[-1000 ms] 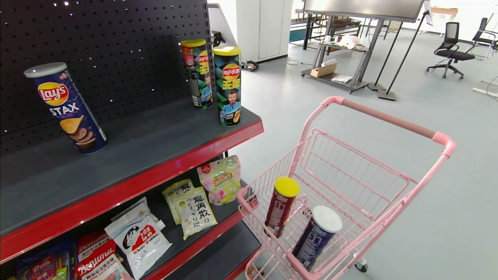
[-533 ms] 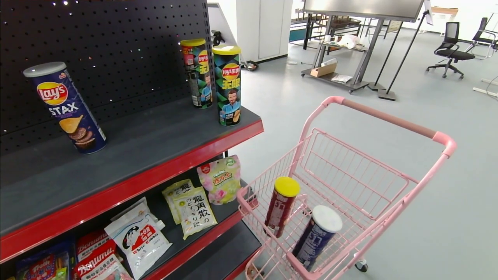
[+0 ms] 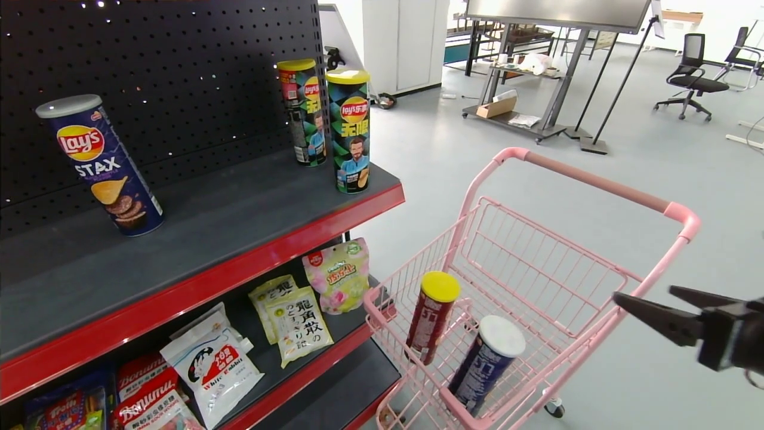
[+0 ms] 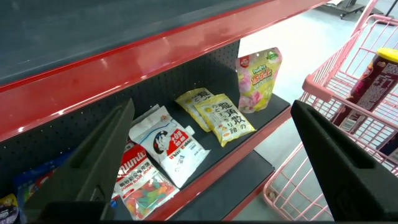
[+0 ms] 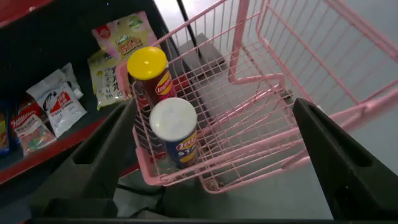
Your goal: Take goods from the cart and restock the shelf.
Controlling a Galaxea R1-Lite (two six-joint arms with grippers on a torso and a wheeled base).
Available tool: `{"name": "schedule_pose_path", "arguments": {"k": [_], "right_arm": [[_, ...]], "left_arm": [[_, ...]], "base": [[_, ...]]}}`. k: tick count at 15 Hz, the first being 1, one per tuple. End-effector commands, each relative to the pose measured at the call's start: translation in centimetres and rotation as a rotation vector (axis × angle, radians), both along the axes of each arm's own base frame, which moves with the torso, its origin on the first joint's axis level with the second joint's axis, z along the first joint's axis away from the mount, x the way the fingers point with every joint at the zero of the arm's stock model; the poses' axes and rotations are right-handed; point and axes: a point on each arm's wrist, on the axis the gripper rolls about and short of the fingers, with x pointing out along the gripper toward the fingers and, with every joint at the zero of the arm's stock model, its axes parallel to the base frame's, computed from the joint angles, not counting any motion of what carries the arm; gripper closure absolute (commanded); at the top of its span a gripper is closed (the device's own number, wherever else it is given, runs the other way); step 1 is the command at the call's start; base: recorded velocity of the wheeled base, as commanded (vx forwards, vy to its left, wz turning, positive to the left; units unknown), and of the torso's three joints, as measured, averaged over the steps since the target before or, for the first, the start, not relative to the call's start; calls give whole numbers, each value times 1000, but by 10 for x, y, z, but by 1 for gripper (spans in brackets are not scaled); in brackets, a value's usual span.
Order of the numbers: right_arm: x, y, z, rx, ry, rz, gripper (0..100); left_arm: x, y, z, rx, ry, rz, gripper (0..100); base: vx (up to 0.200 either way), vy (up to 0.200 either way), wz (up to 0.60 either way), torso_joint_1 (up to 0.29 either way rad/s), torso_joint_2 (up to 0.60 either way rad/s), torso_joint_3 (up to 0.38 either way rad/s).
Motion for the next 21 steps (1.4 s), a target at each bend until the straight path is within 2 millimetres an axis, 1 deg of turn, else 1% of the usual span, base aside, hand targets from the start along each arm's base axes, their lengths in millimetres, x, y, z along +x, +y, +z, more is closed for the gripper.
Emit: {"name": "schedule_pose_path", "arguments": {"k": [1,2,3,4,5,6,7,9,10,11,12,13,15,18,21], "right_arm": [[84,50,-95,-42,217,142,0],[98,56,-107,-32,190,152,0],[102,60,-116,-34,186,164,0],[102,69,-126,-41,212,192,0],[98,72,-127,-52,213,203,0],[87,76,-129,-72,231,212,0],[84,79,-131,-73,245,221,0],[81,79,-129,-71,239,228,0],[79,80,-123,-65,217,234,0],[75,81,-121,-65,214,242,0],[65,79,-125,-74,242,251,0],[60,79,-129,-84,265,253,0],[61,79,-136,-103,294,238,0],[74,83,-142,-103,295,227,0],[82,86,-147,-98,284,224,0]], "left_arm": [[0,0,0,0,-1,-1,0],[0,0,0,0,-1,-1,0],[0,0,0,0,-1,-1,0],[0,0,0,0,-1,-1,0],[0,0,0,0,-2,-1,0],[0,0,0,0,-1,-1,0],[0,0,0,0,-2,-1,0],[0,0,0,0,-1,-1,0],[0,0,0,0,-1,-1,0],[0,0,0,0,-1,-1,0],[0,0,0,0,-1,-1,0],[0,0,0,0,-1,-1,0],[0,0,0,0,-1,-1,0],[0,0,0,0,-1,-1,0],[0,0,0,0,-1,-1,0]], "base": [[0,0,0,0,0,0],[0,0,0,0,0,0],[0,0,0,0,0,0],[0,0,0,0,0,0],[0,0,0,0,0,0],[0,0,0,0,0,0],[0,0,0,0,0,0],[0,0,0,0,0,0],[0,0,0,0,0,0],[0,0,0,0,0,0],[0,0,0,0,0,0],[0,0,0,0,0,0],[0,0,0,0,0,0],[0,0,0,0,0,0],[0,0,0,0,0,0]]}}
